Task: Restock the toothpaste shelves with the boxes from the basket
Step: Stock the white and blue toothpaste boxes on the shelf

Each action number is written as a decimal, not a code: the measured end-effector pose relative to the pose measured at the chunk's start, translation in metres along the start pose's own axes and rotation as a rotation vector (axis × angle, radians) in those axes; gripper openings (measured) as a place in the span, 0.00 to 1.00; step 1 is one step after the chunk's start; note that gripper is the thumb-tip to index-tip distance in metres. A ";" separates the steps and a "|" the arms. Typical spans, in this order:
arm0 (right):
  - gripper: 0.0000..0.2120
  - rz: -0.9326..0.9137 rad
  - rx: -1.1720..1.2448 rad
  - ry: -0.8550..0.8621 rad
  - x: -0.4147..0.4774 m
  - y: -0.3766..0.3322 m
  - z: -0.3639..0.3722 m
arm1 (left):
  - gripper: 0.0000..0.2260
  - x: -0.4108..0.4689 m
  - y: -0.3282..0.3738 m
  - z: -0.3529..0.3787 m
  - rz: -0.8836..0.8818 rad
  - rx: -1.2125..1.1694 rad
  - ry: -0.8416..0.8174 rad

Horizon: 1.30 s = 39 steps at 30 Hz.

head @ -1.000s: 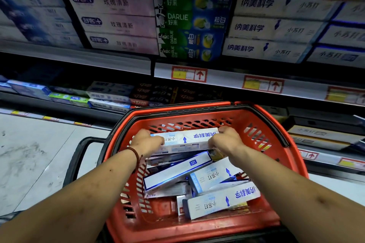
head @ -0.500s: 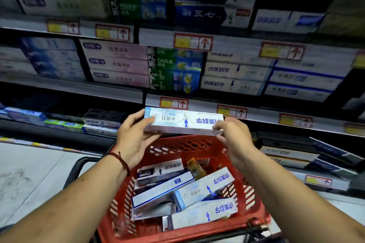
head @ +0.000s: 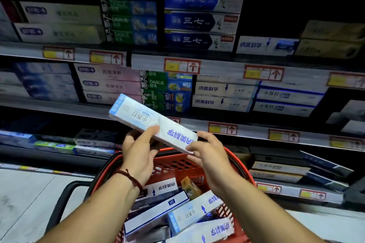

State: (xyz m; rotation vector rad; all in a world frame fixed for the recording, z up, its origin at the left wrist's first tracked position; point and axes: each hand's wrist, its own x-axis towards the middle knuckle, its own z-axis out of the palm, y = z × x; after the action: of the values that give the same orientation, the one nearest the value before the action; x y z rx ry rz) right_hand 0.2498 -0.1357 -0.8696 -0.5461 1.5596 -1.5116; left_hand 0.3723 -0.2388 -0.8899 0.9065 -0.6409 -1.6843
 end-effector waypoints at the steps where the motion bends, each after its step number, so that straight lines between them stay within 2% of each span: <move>1: 0.25 0.005 0.000 -0.022 0.000 0.002 0.001 | 0.17 -0.001 -0.001 0.002 0.004 0.039 -0.008; 5: 0.31 0.042 0.016 -0.116 0.001 0.009 0.010 | 0.22 -0.004 -0.011 0.005 0.005 0.122 -0.087; 8: 0.29 0.066 -0.021 -0.220 0.000 0.012 0.019 | 0.23 -0.002 -0.013 0.007 -0.040 0.162 -0.117; 11: 0.25 0.054 -0.059 -0.236 0.002 0.011 0.021 | 0.23 0.003 -0.006 0.008 -0.127 0.225 -0.200; 14: 0.15 0.046 -0.152 -0.199 0.007 0.005 0.017 | 0.24 0.007 -0.003 0.005 -0.173 0.335 -0.257; 17: 0.13 0.028 -0.216 -0.111 0.018 -0.002 0.010 | 0.25 0.010 -0.006 0.004 -0.184 0.392 -0.263; 21: 0.12 0.032 -0.118 -0.025 0.035 -0.016 -0.002 | 0.27 0.012 -0.007 0.001 -0.069 0.615 -0.358; 26: 0.25 -0.119 0.121 0.103 0.045 -0.043 -0.022 | 0.28 0.015 0.003 0.004 0.002 0.797 -0.514; 27: 0.24 -0.159 0.158 0.140 0.046 -0.049 -0.028 | 0.27 0.017 0.005 0.004 0.009 0.811 -0.530; 30: 0.12 -0.197 0.234 0.208 0.043 -0.064 -0.045 | 0.25 0.020 0.008 0.003 -0.008 0.838 -0.558; 32: 0.06 -0.160 0.236 0.207 0.042 -0.066 -0.054 | 0.24 0.021 0.007 0.003 -0.008 0.847 -0.551; 34: 0.04 -0.125 0.231 0.219 0.044 -0.065 -0.062 | 0.26 0.024 0.002 0.005 0.013 0.795 -0.477; 36: 0.07 -0.089 0.247 0.239 0.047 -0.061 -0.069 | 0.30 0.029 -0.003 0.010 0.017 0.672 -0.373; 39: 0.18 -0.069 0.253 0.256 0.051 -0.058 -0.079 | 0.36 0.036 -0.010 0.023 0.020 0.498 -0.273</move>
State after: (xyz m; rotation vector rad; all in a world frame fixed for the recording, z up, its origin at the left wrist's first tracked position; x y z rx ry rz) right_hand 0.1441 -0.1412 -0.8381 -0.2715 1.5188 -1.8567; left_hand 0.3427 -0.2708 -0.8940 1.0128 -1.2898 -1.6732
